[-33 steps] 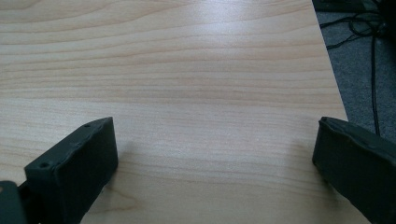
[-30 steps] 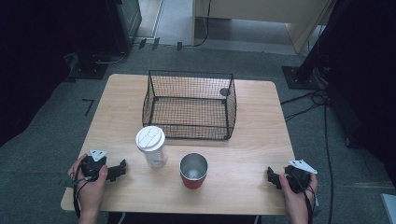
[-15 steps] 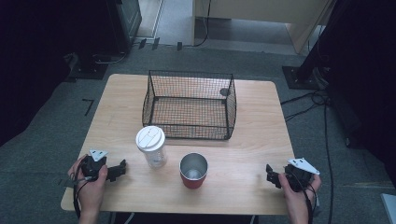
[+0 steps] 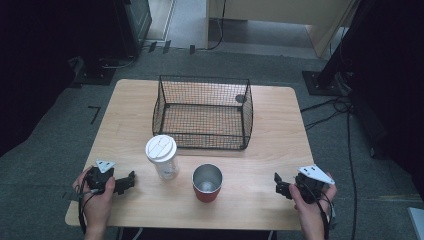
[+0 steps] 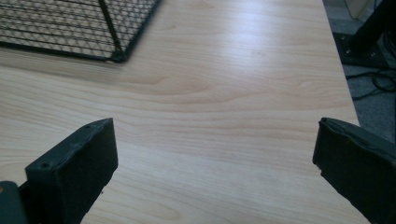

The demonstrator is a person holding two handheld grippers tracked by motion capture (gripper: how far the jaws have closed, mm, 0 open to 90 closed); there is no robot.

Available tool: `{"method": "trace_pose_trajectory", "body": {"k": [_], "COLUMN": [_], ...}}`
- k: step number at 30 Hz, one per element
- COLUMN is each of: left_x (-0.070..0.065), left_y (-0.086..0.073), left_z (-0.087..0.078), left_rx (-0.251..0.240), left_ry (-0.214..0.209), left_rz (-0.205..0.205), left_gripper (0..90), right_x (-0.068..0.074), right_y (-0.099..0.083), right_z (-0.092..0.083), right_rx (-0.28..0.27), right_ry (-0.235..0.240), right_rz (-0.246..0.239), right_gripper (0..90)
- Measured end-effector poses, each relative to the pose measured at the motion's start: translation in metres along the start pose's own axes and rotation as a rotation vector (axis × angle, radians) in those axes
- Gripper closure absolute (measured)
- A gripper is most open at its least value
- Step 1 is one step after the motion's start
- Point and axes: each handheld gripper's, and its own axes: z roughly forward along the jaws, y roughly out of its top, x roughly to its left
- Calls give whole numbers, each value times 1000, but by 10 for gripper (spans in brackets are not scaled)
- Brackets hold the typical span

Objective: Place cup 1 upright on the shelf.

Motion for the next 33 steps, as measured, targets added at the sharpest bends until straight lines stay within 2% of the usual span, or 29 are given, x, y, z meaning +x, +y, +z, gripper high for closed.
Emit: {"method": "trace_pose_trajectory", "body": {"k": [3, 7, 10, 20, 33], "left_x": [0, 0, 0, 0, 0], "left_y": [0, 0, 0, 0, 0], "left_z": [0, 0, 0, 0, 0], "left_rx": [0, 0, 0, 0, 0], "left_ry": [0, 0, 0, 0, 0], "left_rz": [0, 0, 0, 0, 0], "left_gripper": [1, 1, 1, 1, 1], "right_x": [9, 15, 25, 49, 80], "right_y": [6, 8, 10, 9, 7], "right_z": [-2, -1, 1, 3, -5], "right_rx": [-17, -11, -8, -1, -10], "right_ry": [24, 35, 62, 122, 209], "right_rz": [-5, -19, -31, -71, -117], "right_gripper": [0, 0, 0, 0, 0]}}
